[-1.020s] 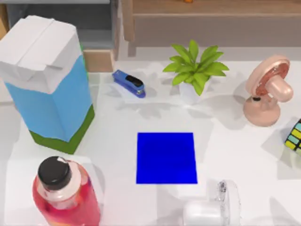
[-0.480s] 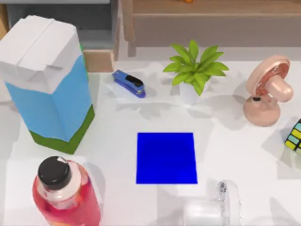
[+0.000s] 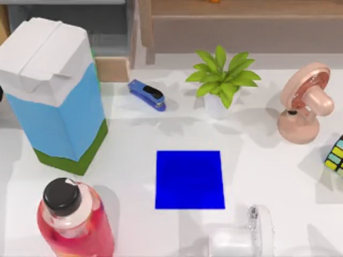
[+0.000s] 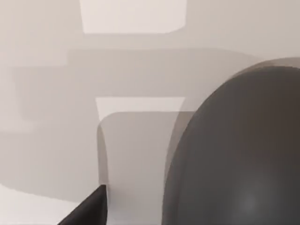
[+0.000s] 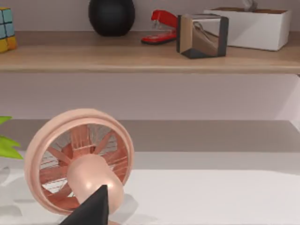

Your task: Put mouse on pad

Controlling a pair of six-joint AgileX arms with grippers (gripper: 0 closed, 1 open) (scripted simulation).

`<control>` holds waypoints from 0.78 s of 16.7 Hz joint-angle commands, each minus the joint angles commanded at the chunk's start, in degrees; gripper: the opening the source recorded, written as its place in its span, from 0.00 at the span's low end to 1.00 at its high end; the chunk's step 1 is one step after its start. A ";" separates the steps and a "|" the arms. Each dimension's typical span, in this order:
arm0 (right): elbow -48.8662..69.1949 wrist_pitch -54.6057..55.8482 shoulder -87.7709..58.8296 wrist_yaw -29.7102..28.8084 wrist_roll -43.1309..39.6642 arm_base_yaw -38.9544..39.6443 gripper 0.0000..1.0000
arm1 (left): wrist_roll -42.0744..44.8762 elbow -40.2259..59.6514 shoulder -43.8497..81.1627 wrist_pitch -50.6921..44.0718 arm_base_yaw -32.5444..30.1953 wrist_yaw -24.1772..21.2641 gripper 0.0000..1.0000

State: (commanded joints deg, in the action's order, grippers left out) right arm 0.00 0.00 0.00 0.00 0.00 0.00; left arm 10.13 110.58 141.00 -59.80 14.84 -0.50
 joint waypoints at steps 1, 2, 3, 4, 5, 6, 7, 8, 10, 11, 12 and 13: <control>0.00 0.00 0.00 0.00 0.00 0.00 1.00 | 0.01 -0.34 0.09 0.36 0.00 0.00 1.00; 0.00 0.00 0.00 0.00 0.00 0.00 1.00 | 0.01 -0.34 0.09 0.36 0.00 0.00 1.00; 0.00 0.00 0.00 0.00 0.00 0.00 1.00 | 0.01 -0.34 0.09 0.36 0.00 0.00 1.00; 0.00 0.00 0.00 0.00 0.00 0.00 1.00 | 0.01 -0.34 0.09 0.36 0.00 0.00 1.00; 0.00 0.00 0.00 0.00 0.00 0.00 1.00 | 0.01 -0.34 0.09 0.36 0.00 0.00 0.92; 0.00 0.00 0.00 0.00 0.00 0.00 1.00 | 0.01 -0.34 0.09 0.36 0.00 0.00 0.85; 0.00 0.00 0.00 0.00 0.00 0.00 1.00 | 0.01 -0.34 0.09 0.36 0.00 0.00 0.77; 0.00 0.00 0.00 0.00 0.00 0.00 1.00 | 0.01 -0.34 0.09 0.36 0.00 0.00 0.70; 0.00 0.00 0.00 0.00 0.00 0.00 1.00 | 0.01 -0.34 0.09 0.36 0.00 0.00 0.55; 0.00 0.00 0.00 0.00 0.00 0.00 1.00 | 0.01 -0.34 0.09 0.36 0.00 0.00 0.47; 0.00 0.00 0.00 0.00 0.00 0.00 1.00 | 0.01 -0.34 0.09 0.36 0.00 0.00 0.40; 0.00 0.00 0.00 0.00 0.00 0.00 1.00 | 0.01 -0.34 0.09 0.36 0.00 0.00 0.32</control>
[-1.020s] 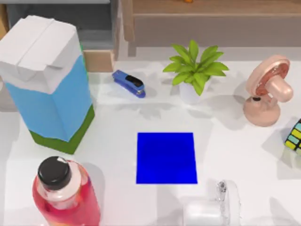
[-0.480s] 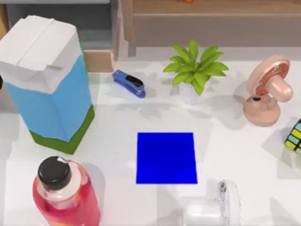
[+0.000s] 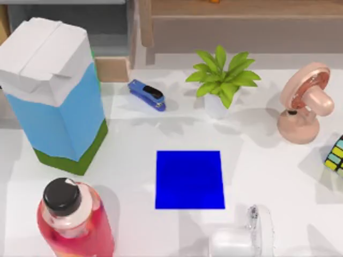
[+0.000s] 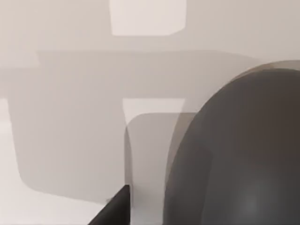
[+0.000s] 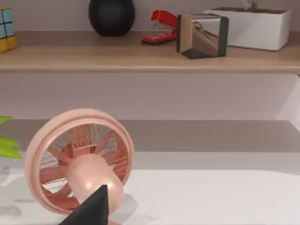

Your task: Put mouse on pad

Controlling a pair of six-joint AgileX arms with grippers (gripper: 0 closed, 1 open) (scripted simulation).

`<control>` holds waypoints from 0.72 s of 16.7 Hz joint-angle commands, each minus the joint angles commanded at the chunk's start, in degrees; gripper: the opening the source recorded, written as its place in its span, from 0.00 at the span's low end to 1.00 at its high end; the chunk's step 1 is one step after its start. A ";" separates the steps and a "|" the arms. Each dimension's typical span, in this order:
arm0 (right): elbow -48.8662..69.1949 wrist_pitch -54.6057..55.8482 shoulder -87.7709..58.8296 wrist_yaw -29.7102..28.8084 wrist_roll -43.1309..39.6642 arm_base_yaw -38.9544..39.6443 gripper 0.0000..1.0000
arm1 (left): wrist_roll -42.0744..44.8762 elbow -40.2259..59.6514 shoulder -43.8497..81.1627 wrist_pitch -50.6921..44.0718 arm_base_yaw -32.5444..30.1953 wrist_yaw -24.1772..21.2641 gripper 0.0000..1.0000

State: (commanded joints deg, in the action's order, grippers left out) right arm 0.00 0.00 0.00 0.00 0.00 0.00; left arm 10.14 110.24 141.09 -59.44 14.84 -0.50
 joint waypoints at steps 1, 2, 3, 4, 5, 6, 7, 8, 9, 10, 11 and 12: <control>0.00 0.00 0.00 0.00 0.00 0.00 1.00 | 0.00 0.00 0.00 0.00 0.00 0.00 0.25; 0.00 0.00 0.00 0.00 0.00 0.00 1.00 | 0.00 0.00 0.00 0.00 0.00 0.00 0.17; 0.00 0.00 0.00 0.00 0.00 0.00 1.00 | 0.00 0.00 0.00 0.00 0.00 0.00 0.10; 0.00 0.00 0.00 0.00 0.00 0.00 1.00 | 0.00 0.00 0.00 0.00 0.00 0.00 0.02; 0.00 0.00 0.00 0.00 0.00 0.00 1.00 | 0.00 0.00 0.00 0.00 0.00 0.00 0.00; 0.00 0.00 0.00 0.00 0.00 0.00 1.00 | 0.00 0.00 0.00 0.00 0.00 0.00 0.00; 0.00 0.00 0.00 0.00 0.00 0.00 1.00 | 0.00 0.00 0.00 0.00 0.00 0.00 0.00; 0.00 0.00 0.00 0.00 0.00 0.00 1.00 | 0.00 0.00 0.00 0.00 0.00 0.00 0.00; 0.00 0.00 0.00 0.00 0.00 0.00 1.00 | 0.00 0.00 0.00 0.00 0.00 0.00 0.00; 0.00 0.00 0.00 0.00 0.00 0.00 1.00 | 0.00 0.00 0.00 0.00 0.00 0.00 0.00; 0.00 0.00 0.00 0.00 0.00 0.00 1.00 | 0.00 0.00 0.00 0.00 0.00 0.00 0.00; 0.00 0.00 0.00 0.00 0.00 0.00 1.00 | 0.00 0.00 0.00 0.00 0.00 0.00 0.00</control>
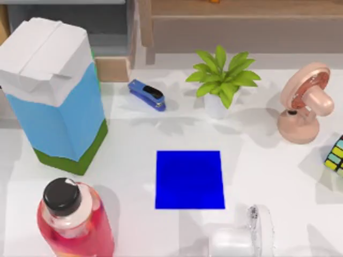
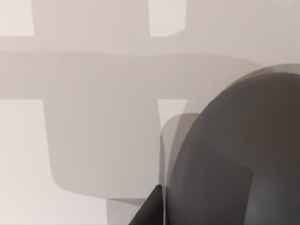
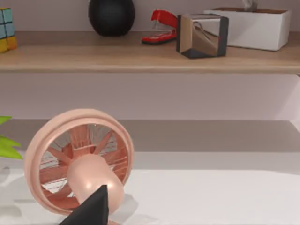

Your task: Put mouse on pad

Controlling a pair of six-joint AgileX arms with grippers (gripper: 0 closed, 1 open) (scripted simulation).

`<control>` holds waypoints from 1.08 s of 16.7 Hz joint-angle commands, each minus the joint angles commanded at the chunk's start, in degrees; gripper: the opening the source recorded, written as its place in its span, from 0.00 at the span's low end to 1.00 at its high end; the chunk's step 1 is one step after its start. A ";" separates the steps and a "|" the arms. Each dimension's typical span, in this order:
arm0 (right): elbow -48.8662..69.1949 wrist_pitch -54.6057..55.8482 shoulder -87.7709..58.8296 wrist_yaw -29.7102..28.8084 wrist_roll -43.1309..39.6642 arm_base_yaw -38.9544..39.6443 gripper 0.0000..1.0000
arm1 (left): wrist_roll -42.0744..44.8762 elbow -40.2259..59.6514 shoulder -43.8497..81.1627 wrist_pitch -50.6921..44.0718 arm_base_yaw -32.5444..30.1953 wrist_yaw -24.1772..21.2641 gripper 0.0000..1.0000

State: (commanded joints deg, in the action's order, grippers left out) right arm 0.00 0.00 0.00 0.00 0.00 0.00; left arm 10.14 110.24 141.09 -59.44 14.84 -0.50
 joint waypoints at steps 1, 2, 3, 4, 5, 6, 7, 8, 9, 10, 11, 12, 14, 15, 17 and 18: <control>0.00 0.00 0.00 0.00 0.00 0.00 1.00 | -0.03 0.61 -2.39 -0.69 -0.12 -0.17 0.00; 0.00 0.00 0.00 0.00 0.00 0.00 1.00 | -0.04 0.79 -2.39 -0.87 -0.11 -0.17 0.00; 0.00 0.00 0.00 0.00 0.00 0.00 1.00 | -0.06 1.55 -2.43 -1.64 -0.08 -0.17 0.00; 0.00 0.00 0.00 0.00 0.00 0.00 1.00 | -0.09 2.93 -2.50 -3.01 -0.05 -0.12 0.00; 0.00 0.00 0.00 0.00 0.00 0.00 1.00 | -0.11 4.85 -2.59 -4.96 -0.04 -0.04 0.00; 0.00 0.00 0.00 0.00 0.00 0.00 1.00 | -0.12 7.09 -2.70 -7.39 -0.04 0.04 0.00; 0.00 0.00 0.00 0.00 0.00 0.00 1.00 | -0.13 9.48 -2.84 -10.23 -0.05 0.09 0.00; 0.00 0.00 0.00 0.00 0.00 0.00 1.00 | -0.13 11.94 -3.04 -13.26 -0.08 0.09 0.00; 0.00 0.00 0.00 0.00 0.00 0.00 1.00 | -0.13 14.37 -3.28 -16.14 -0.12 0.03 0.00; 0.00 0.00 0.00 0.00 0.00 0.00 1.00 | -0.13 16.59 -3.57 -18.51 -0.17 -0.05 0.00; 0.00 0.00 0.00 0.00 0.00 0.00 1.00 | -0.14 18.37 -3.84 -20.29 -0.20 -0.10 0.00; 0.00 0.00 0.00 0.00 0.00 0.00 1.00 | -0.15 19.54 -4.08 -21.46 -0.22 -0.13 0.00; 0.00 0.00 0.00 0.00 0.00 0.00 1.00 | -0.16 20.14 -4.22 -22.06 -0.23 -0.14 0.00; 0.00 0.00 0.00 0.00 0.00 0.00 1.00 | -0.16 20.14 -4.22 -22.06 -0.23 -0.14 0.00; 0.00 0.00 0.00 0.00 0.00 0.00 1.00 | -0.06 20.05 -4.05 -21.92 -0.13 -0.10 0.00; 0.00 0.00 0.00 0.00 0.00 0.00 1.00 | -0.06 20.05 -4.05 -21.92 -0.13 -0.10 0.00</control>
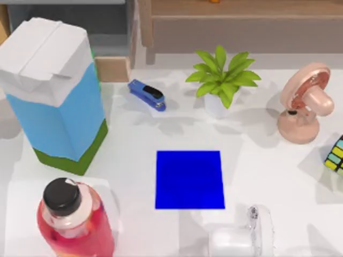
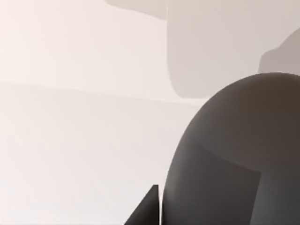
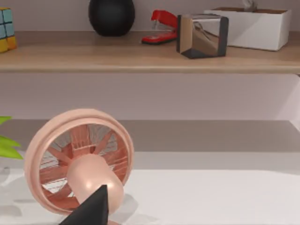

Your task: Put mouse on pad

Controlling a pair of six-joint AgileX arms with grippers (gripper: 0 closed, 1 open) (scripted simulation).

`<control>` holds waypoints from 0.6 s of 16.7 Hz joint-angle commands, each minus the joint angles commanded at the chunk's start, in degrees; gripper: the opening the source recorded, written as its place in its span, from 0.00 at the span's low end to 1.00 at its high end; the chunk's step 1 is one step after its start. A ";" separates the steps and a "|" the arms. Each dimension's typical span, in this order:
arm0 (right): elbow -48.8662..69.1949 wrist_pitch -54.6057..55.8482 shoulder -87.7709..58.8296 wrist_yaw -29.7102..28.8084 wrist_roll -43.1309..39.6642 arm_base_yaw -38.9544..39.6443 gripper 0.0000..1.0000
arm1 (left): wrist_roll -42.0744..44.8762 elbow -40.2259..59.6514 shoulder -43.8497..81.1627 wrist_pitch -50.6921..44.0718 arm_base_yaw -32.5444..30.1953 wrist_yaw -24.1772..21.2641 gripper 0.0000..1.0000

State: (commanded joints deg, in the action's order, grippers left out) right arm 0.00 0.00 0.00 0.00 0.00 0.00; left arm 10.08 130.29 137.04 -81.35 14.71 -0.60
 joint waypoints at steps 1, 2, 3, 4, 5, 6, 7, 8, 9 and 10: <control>0.00 0.00 0.00 0.00 0.00 0.00 1.00 | -0.47 0.15 -0.23 0.12 -0.08 0.07 0.00; 0.00 0.00 0.00 0.00 0.00 0.00 1.00 | -1.41 0.44 -0.70 0.34 -0.26 0.22 0.00; 0.00 0.00 0.00 0.00 0.00 0.00 1.00 | -3.10 0.92 -1.47 0.73 -0.61 0.46 0.00; 0.00 0.00 0.00 0.00 0.00 0.00 1.00 | -5.42 1.49 -2.44 1.21 -1.12 0.75 0.00; 0.00 0.00 0.00 0.00 0.00 0.00 1.00 | -8.23 2.12 -3.54 1.77 -1.75 1.08 0.00; 0.00 0.00 0.00 0.00 0.00 0.00 1.00 | -11.67 2.80 -4.77 2.39 -2.54 1.45 0.00; 0.00 0.00 0.00 0.00 0.00 0.00 1.00 | -15.84 3.49 -6.10 3.08 -3.53 1.83 0.00; 0.00 0.00 0.00 0.00 0.00 0.00 1.00 | -20.50 4.16 -7.47 3.81 -4.66 2.22 0.00; 0.00 0.00 0.00 0.00 0.00 0.00 1.00 | -25.65 4.81 -8.87 4.58 -5.92 2.61 0.00; 0.00 0.00 0.00 0.00 0.00 0.00 1.00 | -31.64 5.32 -10.26 5.37 -7.40 2.99 0.00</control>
State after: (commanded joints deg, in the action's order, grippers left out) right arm 0.00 0.00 0.00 0.00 0.00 0.00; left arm -21.55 135.61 126.78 -75.99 7.31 2.39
